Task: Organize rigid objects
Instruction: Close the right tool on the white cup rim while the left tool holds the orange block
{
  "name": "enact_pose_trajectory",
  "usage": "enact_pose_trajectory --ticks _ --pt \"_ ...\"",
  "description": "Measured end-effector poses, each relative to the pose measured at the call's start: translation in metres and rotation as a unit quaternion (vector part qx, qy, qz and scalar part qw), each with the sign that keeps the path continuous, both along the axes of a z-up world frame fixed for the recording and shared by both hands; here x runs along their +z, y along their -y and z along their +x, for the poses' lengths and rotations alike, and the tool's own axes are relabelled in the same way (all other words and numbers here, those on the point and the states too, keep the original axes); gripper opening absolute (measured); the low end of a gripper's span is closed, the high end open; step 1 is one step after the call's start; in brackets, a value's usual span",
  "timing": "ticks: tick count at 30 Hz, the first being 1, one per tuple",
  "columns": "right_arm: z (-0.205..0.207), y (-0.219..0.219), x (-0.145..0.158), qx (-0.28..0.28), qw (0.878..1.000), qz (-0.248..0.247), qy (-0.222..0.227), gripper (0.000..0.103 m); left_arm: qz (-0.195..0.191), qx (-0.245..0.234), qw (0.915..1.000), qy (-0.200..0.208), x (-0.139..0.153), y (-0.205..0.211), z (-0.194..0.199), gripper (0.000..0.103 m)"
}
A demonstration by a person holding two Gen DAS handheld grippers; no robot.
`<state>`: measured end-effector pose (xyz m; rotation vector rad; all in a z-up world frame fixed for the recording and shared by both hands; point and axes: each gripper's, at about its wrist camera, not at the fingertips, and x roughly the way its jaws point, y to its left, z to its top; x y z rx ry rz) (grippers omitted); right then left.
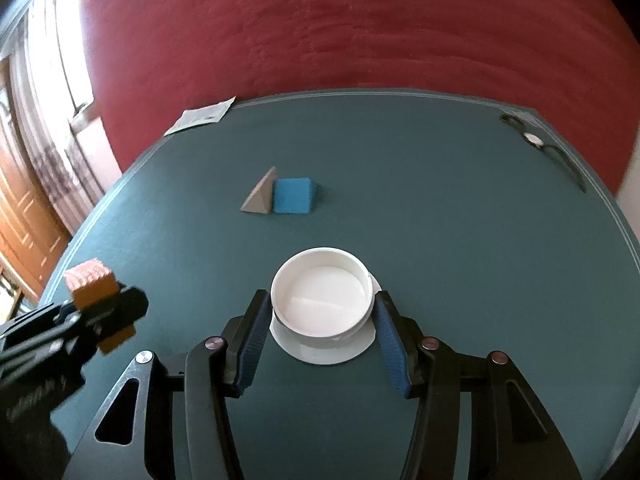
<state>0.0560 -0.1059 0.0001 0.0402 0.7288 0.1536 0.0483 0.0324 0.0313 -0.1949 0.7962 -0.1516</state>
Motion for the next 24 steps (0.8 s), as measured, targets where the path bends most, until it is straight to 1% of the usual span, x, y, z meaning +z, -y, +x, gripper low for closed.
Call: enact_pose_trajectory --ticks 6,16,24 --pt "-0.028 0.022 0.008 -0.023 0.999 0.022 0.012 0.053 -0.004 -0.010 0.9999 0.003 0.001 0.005 -0.002 0.027" --pt "-0.066 0.044 0.020 -0.046 0.998 0.030 0.030 0.053 -0.008 -0.027 0.9995 0.010 0.004 0.014 -0.007 0.027" --pt "-0.105 0.077 0.034 -0.086 0.994 0.036 0.050 0.053 -0.003 -0.033 0.9994 0.013 0.004 0.018 -0.009 0.027"
